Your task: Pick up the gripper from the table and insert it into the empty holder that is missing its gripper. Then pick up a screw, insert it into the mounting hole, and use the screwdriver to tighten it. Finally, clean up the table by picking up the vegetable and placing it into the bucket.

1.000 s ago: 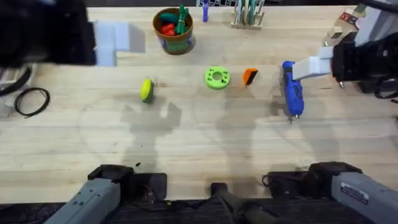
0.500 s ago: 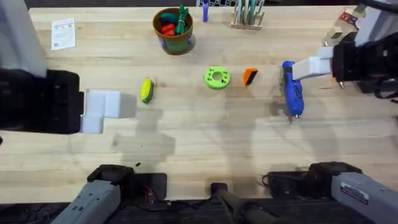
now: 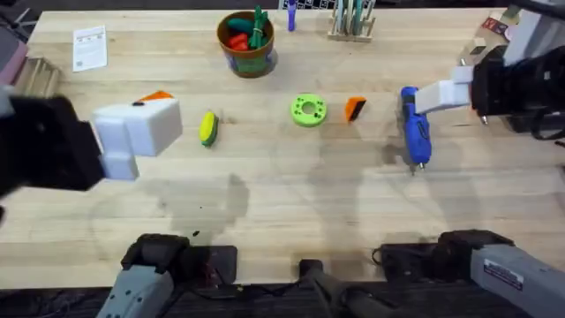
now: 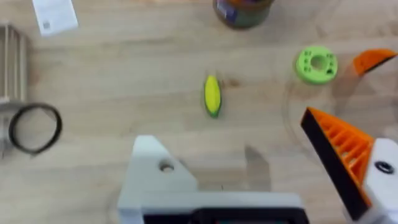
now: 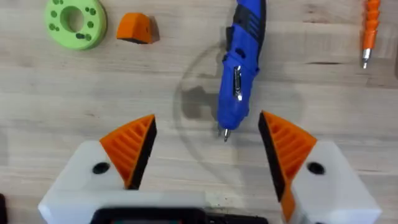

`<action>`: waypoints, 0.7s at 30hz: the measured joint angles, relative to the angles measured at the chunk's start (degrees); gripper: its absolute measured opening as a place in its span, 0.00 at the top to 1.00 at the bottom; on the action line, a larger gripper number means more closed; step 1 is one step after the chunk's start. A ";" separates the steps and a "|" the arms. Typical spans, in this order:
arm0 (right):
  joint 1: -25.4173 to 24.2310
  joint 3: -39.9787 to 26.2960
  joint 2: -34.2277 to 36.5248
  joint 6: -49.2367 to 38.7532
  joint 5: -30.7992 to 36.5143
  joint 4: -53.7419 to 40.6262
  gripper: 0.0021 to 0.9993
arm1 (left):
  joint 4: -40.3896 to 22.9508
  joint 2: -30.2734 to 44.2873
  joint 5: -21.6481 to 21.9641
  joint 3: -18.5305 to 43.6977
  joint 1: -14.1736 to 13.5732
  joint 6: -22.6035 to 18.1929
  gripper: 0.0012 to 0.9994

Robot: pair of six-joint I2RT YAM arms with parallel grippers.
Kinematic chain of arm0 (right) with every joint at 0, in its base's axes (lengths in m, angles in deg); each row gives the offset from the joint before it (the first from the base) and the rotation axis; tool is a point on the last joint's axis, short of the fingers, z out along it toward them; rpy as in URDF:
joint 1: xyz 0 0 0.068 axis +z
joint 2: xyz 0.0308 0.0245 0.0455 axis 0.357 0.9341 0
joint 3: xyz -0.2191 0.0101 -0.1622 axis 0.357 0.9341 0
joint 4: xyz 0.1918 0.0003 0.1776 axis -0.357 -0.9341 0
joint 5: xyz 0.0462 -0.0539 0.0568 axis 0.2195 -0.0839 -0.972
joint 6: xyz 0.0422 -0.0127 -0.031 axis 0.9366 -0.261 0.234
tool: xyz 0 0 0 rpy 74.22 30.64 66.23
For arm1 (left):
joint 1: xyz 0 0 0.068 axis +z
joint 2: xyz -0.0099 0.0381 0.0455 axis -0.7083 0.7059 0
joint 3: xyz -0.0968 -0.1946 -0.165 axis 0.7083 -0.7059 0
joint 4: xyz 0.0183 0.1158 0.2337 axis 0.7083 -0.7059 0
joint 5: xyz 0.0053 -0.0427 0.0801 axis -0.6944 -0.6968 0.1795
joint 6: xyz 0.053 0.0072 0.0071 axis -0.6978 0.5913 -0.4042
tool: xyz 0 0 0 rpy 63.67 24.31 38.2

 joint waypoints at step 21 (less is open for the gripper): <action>0.00 0.00 0.02 0.01 0.01 0.00 0.01 | 62.84 -28.11 -3.15 -57.16 0.00 -2.03 0.01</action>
